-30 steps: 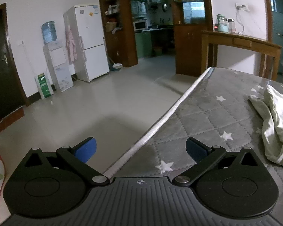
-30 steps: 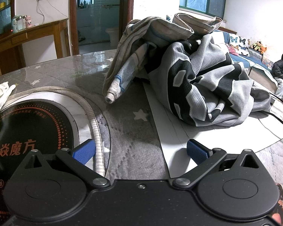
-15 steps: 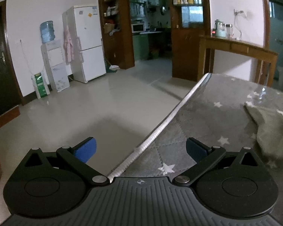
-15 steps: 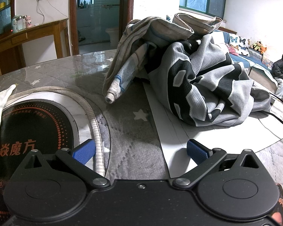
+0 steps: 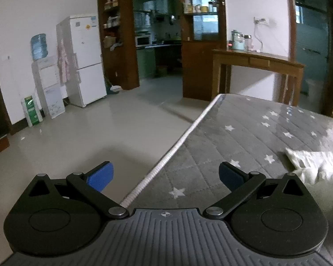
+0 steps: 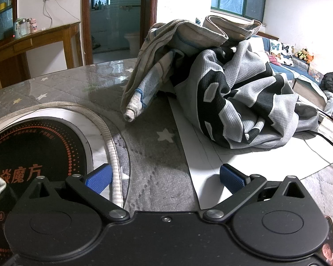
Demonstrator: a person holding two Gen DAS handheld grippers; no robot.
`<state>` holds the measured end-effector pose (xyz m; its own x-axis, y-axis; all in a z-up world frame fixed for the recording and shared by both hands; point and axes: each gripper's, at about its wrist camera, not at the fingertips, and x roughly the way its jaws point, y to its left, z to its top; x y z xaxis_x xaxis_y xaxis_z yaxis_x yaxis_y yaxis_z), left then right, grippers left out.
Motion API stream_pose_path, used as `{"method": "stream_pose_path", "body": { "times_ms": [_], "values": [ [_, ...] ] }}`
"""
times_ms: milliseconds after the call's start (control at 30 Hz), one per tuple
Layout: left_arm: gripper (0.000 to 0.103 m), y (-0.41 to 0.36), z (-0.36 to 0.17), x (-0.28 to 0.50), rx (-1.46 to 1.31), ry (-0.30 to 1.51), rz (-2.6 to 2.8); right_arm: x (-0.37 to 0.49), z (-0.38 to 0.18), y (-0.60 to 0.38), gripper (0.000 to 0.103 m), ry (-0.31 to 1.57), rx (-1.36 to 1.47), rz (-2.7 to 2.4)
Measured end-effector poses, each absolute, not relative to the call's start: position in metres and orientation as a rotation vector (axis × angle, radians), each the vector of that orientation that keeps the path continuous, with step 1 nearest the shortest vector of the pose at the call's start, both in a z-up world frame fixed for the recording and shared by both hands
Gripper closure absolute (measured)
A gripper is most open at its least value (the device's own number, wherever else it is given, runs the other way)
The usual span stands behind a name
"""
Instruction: Fold clothes
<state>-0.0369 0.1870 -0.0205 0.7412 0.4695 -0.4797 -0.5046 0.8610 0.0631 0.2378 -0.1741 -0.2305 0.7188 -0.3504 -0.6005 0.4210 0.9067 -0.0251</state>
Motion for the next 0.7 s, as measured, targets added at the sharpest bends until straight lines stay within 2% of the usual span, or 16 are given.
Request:
{"method": "stream_pose_path", "body": {
  "times_ms": [700],
  "values": [
    [0.0, 0.17, -0.022, -0.053, -0.126, 0.503, 0.546, 0.238, -0.23, -0.174, 0.0, 0.639, 0.116, -0.428]
  ]
}}
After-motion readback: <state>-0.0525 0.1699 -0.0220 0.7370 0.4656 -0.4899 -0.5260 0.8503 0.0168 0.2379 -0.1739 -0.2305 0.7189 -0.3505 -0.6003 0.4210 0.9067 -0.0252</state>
